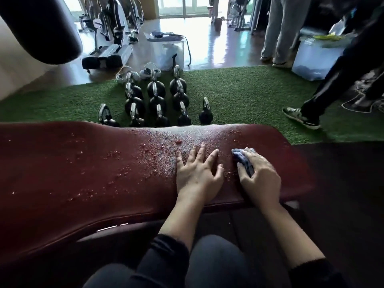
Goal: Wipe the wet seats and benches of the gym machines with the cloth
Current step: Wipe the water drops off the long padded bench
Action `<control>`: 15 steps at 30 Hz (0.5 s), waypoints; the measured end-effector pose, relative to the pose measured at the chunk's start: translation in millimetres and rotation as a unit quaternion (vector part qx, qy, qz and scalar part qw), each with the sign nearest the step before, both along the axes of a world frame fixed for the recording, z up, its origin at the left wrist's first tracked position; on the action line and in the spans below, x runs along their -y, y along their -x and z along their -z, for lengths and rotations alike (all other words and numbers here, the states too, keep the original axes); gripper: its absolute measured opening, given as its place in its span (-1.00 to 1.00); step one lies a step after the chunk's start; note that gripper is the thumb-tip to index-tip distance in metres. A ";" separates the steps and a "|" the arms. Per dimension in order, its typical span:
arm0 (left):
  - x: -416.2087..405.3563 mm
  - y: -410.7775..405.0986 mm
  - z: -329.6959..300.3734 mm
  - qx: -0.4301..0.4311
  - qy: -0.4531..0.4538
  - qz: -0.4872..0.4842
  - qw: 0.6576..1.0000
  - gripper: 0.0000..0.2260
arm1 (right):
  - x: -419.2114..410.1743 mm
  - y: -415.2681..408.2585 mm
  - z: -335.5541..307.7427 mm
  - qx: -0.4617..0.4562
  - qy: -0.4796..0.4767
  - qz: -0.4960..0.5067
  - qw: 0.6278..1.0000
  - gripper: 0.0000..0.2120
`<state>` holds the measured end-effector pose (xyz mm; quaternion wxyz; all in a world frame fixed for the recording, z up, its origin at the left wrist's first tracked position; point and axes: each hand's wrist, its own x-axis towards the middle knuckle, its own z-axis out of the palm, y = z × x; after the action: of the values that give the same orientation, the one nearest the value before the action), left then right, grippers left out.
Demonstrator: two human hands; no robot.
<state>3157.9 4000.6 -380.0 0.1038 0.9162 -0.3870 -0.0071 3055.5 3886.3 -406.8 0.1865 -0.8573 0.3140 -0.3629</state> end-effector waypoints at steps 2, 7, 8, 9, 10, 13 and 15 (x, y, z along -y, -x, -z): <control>-1.6 0.7 -1.9 -0.004 -0.003 0.000 1.000 -0.51 | 1.8 2.5 -2.9 -0.012 -0.027 -0.015 0.999 -0.66; -3.2 1.9 -4.7 0.003 0.002 0.001 1.000 -0.51 | 17.0 19.1 -28.0 0.049 -0.143 -0.009 0.988 -0.76; -3.8 2.3 -3.7 0.004 0.002 0.001 1.000 -0.51 | 20.8 23.2 -31.6 0.067 -0.129 0.014 0.989 -0.76; -3.9 2.7 -2.8 0.005 0.003 -0.001 1.000 -0.51 | 24.2 27.5 -34.5 0.086 -0.101 0.040 0.990 -0.76; -3.8 2.7 -2.4 0.004 0.003 -0.001 1.000 -0.51 | 26.3 31.4 -35.9 0.099 -0.071 0.064 0.990 -0.75; -4.5 3.3 -2.7 0.002 -0.005 0.001 1.000 -0.50 | 16.6 36.8 -34.3 0.091 -0.025 0.036 0.995 -0.70; -4.3 3.2 -3.3 0.002 -0.006 -0.001 1.000 -0.50 | 2.4 35.2 -27.2 0.013 -0.032 -0.080 0.996 -0.64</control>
<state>3154.7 4004.9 -376.7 0.0974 0.9171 -0.3865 -0.0075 3020.3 3883.9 -379.6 0.2461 -0.8682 0.2535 -0.3483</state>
